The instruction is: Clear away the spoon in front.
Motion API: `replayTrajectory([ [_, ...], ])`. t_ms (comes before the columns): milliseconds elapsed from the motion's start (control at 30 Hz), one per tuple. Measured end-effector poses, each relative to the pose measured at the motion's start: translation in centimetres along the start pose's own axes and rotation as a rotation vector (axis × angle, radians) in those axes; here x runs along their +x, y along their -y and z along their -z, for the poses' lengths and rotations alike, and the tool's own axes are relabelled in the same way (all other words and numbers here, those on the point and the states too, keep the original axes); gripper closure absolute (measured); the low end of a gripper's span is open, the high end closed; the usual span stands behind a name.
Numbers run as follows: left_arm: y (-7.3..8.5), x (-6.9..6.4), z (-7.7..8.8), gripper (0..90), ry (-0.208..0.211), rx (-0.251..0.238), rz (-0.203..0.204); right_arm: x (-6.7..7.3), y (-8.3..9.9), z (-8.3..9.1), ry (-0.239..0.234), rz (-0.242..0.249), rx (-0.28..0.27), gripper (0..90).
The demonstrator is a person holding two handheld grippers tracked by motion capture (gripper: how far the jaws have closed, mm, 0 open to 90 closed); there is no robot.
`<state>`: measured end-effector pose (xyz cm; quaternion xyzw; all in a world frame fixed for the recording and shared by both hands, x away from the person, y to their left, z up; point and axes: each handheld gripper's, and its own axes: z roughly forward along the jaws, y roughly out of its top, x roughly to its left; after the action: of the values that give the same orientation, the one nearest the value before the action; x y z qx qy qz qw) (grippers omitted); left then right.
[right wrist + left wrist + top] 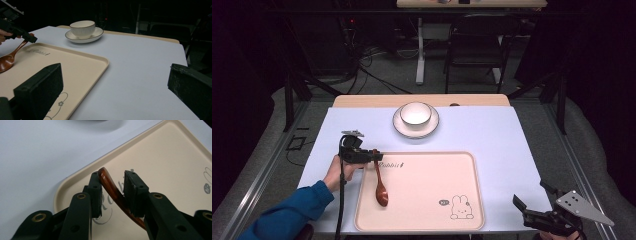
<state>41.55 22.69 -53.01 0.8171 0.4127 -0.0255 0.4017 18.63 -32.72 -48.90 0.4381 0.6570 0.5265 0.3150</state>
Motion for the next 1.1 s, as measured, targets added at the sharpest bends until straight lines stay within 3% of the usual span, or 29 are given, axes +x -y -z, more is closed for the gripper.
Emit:
replayTrajectory([
  [200, 0.24, 0.21, -0.34, 66.5, -0.003, 0.018, -0.014, -0.02, 0.00, 0.00, 0.000, 0.004, -0.001, 0.0],
  [567, 0.51, 0.06, -0.96, 59.7, -0.041, 0.050, -0.083, -0.02, 0.00, 0.01, 0.000, 0.005, -0.001, 0.0],
  [833, 0.35, -0.44, -0.96, 42.8, -0.110, 0.047, -0.141, -0.02, 0.00, 0.01, 0.000, 0.005, -0.001, 0.0],
  [1100, 0.34, -0.71, -0.91, 28.9, -0.125, 0.041, -0.162, 0.01, 0.00, 0.01, 0.000, 0.003, -0.001, 0.0],
])
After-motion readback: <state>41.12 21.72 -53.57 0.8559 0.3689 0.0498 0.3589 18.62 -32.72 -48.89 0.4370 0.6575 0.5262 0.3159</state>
